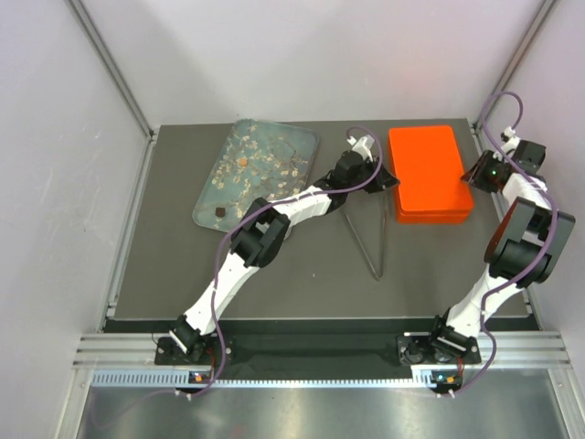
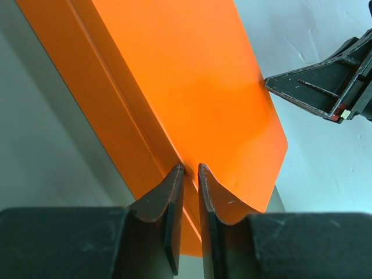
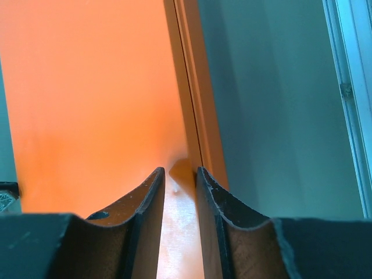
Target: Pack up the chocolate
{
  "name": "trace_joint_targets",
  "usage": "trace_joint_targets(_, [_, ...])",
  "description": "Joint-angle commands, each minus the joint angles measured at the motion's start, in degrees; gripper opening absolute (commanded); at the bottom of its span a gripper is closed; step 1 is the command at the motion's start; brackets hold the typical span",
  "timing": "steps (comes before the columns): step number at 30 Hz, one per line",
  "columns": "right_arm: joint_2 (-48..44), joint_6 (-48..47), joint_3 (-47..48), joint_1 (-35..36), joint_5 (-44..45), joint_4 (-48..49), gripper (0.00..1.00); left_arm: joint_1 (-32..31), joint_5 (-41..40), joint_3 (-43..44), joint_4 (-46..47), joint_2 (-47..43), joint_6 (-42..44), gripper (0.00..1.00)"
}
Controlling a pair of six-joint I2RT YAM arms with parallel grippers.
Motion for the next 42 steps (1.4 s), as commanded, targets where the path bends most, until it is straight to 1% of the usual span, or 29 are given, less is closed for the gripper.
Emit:
trace_joint_targets(1, [0.2,0.4,1.3,-0.1,-4.2,1.8,0.28,-0.6,1.7,2.5,4.5,-2.4,0.1,0.21])
trace_joint_targets(8, [-1.4,1.1,1.1,-0.5,-3.6,1.0,0.27,-0.7,2.5,2.5,5.3,-2.7,-0.1,0.21])
trace_joint_targets(12, [-1.6,2.6,-0.2,-1.0,-1.4,-0.5,0.27,-0.9,2.5,2.3,4.8,-2.7,0.3,0.22])
trace_joint_targets(16, [-1.5,3.1,-2.4,-1.8,1.1,-0.8,0.28,-0.9,2.7,0.2,4.8,-2.8,0.0,0.23])
trace_joint_targets(19, [-1.6,3.1,-3.2,-1.8,4.8,-0.9,0.29,-0.9,2.8,-1.2,4.8,-3.0,0.1,0.23])
trace_joint_targets(23, [-1.5,3.7,-2.7,-2.0,5.2,-1.0,0.34,-0.9,2.4,-2.1,4.7,-3.5,0.5,0.27])
trace_joint_targets(28, [-1.1,3.9,-1.7,-2.1,6.7,-1.0,0.34,-0.8,2.4,-1.8,5.1,-3.2,0.6,0.29])
trace_joint_targets(31, [-1.4,4.3,-1.0,-2.2,6.7,-0.9,0.4,-0.8,2.8,-1.0,6.1,-2.7,-0.3,0.28])
trace_joint_targets(32, [-1.5,4.5,-0.8,-2.2,6.8,-0.9,0.44,-0.8,2.9,-0.6,6.2,-2.1,-1.0,0.27])
trace_joint_targets(34, [-1.7,4.8,-0.5,-2.2,6.4,-0.8,0.48,-0.9,3.5,0.6,6.4,-1.3,-1.6,0.26])
trace_joint_targets(35, [-1.8,4.8,-0.2,-2.2,6.3,-0.7,0.52,-1.0,3.8,0.9,6.8,-0.9,-2.1,0.26])
trace_joint_targets(38, [-0.9,4.9,0.2,-2.2,4.7,-0.6,0.59,-0.9,3.9,1.0,7.6,-0.6,-2.4,0.26])
trace_joint_targets(42, [1.4,5.2,-0.2,-2.3,0.4,-0.5,0.61,-0.9,4.4,1.1,9.3,0.0,-2.8,0.26])
